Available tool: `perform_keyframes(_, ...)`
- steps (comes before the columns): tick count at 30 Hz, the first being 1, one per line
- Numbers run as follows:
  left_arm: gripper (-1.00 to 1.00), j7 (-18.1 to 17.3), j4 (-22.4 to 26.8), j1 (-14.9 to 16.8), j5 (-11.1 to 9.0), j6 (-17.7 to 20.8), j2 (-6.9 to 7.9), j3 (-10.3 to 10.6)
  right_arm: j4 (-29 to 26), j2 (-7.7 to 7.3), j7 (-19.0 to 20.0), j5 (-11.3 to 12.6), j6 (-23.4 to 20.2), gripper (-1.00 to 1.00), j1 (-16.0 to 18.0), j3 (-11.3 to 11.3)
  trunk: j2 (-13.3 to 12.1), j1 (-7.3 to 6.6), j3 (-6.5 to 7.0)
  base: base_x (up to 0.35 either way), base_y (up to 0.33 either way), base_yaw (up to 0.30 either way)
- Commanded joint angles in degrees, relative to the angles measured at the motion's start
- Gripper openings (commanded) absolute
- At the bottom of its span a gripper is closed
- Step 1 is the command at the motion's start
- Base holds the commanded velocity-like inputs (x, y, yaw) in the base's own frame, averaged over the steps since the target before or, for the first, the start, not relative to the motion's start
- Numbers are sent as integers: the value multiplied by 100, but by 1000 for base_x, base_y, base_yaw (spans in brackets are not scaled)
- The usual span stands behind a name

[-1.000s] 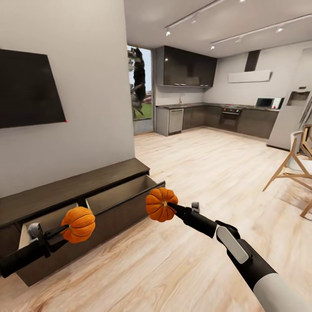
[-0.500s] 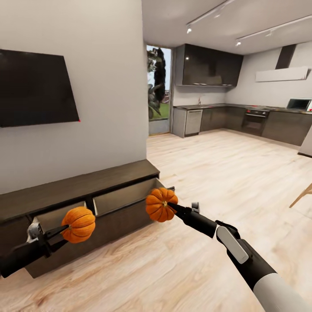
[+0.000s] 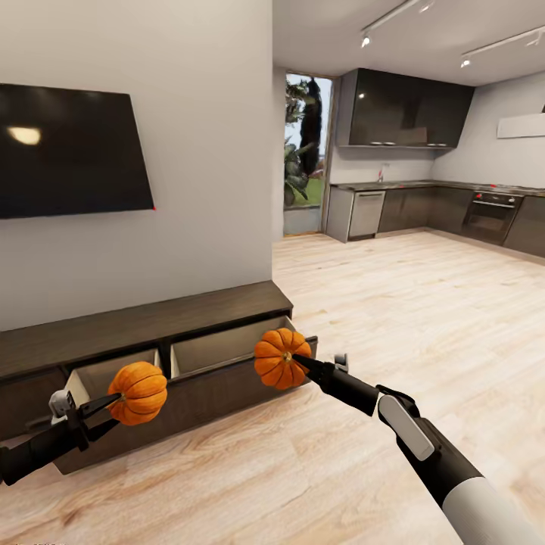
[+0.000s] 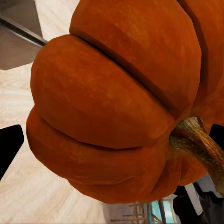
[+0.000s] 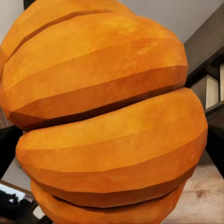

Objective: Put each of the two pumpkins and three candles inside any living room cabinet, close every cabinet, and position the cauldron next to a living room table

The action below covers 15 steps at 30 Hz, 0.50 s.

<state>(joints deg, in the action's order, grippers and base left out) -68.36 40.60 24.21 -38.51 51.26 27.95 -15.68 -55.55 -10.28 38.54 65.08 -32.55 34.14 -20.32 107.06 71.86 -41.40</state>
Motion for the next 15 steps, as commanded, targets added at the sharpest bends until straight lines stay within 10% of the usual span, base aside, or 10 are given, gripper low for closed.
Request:
perform_keyframes(1, -100, -10, 1, 5, -19, 46, 0, 0, -6, -7, -23, 101, -48, -100, 4, -7, 3, 1, -12, 209, -274, 199)
perform_keyframes(15, -100, -2, 1, 5, -16, 47, -1, 4, -9, -9, -364, 96, -58, -100, 4, -67, 3, 1, -107, 208, -274, 194)
